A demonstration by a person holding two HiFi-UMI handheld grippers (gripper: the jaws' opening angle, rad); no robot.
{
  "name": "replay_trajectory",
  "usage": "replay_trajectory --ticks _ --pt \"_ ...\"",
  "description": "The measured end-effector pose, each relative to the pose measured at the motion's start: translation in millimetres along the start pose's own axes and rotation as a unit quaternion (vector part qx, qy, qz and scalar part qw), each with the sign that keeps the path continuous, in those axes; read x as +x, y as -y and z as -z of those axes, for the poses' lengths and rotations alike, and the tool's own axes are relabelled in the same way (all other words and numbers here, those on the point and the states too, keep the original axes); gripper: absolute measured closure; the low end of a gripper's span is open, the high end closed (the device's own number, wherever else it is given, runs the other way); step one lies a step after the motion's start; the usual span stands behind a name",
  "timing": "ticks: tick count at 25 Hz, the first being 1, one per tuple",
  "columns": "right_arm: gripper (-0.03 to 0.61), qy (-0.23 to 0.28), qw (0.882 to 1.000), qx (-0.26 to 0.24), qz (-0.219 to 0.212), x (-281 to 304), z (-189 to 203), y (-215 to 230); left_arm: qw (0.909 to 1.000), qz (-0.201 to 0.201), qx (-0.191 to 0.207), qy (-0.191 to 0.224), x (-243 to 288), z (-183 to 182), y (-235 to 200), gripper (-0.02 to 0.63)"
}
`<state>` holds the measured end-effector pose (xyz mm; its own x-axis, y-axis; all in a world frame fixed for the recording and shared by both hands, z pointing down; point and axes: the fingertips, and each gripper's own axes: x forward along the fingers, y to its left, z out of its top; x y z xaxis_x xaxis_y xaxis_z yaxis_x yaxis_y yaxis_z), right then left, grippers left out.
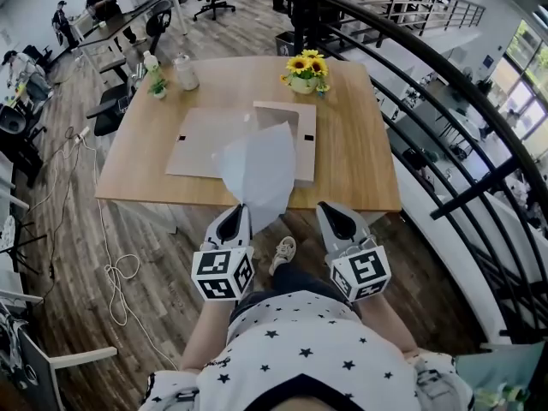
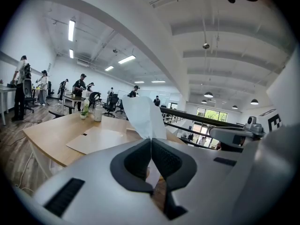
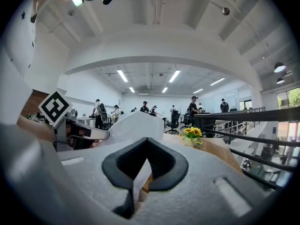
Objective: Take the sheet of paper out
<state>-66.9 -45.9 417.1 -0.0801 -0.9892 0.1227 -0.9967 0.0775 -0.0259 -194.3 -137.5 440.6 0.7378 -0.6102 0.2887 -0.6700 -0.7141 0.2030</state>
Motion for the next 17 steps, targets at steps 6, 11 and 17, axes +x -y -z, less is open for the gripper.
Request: replay_trajectory --ticks 6,11,17 --pt "0.572 -0.003 1.000 0.008 -0.002 2.5 0.7 -1.0 1.0000 -0.001 -0.004 0.001 -1.9 -2.2 -1.2 0.607" --pt "0.572 -0.005 1.000 0.011 -0.008 8.4 1.7 1.7 1.0000 -0.003 -0.005 0.002 1.3 -4.5 -3.1 0.607" --pt "0.572 -0.003 1.000 0.011 -0.017 10.2 0.4 1.0 1.0000 -0.005 -0.002 0.002 2.2 -5.3 -4.0 0.607"
